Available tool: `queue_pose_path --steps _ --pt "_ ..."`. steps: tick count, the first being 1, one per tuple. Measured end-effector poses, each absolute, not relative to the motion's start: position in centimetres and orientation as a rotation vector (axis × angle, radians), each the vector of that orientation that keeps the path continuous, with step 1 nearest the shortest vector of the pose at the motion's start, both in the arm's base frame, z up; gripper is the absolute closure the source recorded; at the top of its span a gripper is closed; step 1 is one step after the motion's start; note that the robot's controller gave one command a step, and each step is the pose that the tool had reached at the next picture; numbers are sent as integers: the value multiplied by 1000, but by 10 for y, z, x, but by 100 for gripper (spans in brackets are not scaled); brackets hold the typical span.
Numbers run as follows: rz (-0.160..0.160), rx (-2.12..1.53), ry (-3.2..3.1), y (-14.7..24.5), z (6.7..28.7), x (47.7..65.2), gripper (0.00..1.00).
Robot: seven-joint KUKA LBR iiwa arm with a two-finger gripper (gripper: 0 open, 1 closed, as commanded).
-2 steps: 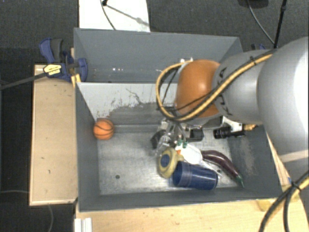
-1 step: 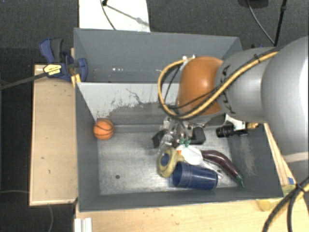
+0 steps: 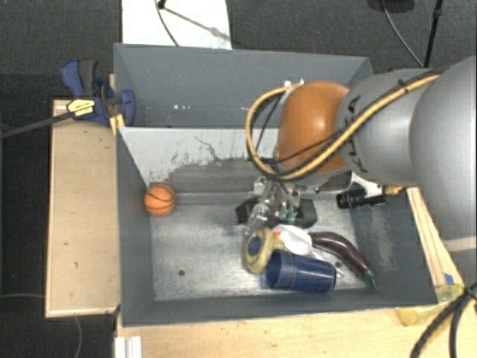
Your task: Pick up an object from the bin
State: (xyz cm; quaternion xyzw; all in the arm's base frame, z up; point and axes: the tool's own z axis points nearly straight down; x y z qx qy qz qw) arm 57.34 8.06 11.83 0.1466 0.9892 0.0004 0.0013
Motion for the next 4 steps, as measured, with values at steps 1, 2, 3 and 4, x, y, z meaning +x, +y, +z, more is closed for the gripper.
queue_pose_path --steps 1,2,3,4 --pt "0 461 3107 80 128 573 100" --pt "-1 461 3106 80 141 573 100" --pt "0 462 3104 80 148 574 100" --pt "-2 463 3106 79 155 573 100"
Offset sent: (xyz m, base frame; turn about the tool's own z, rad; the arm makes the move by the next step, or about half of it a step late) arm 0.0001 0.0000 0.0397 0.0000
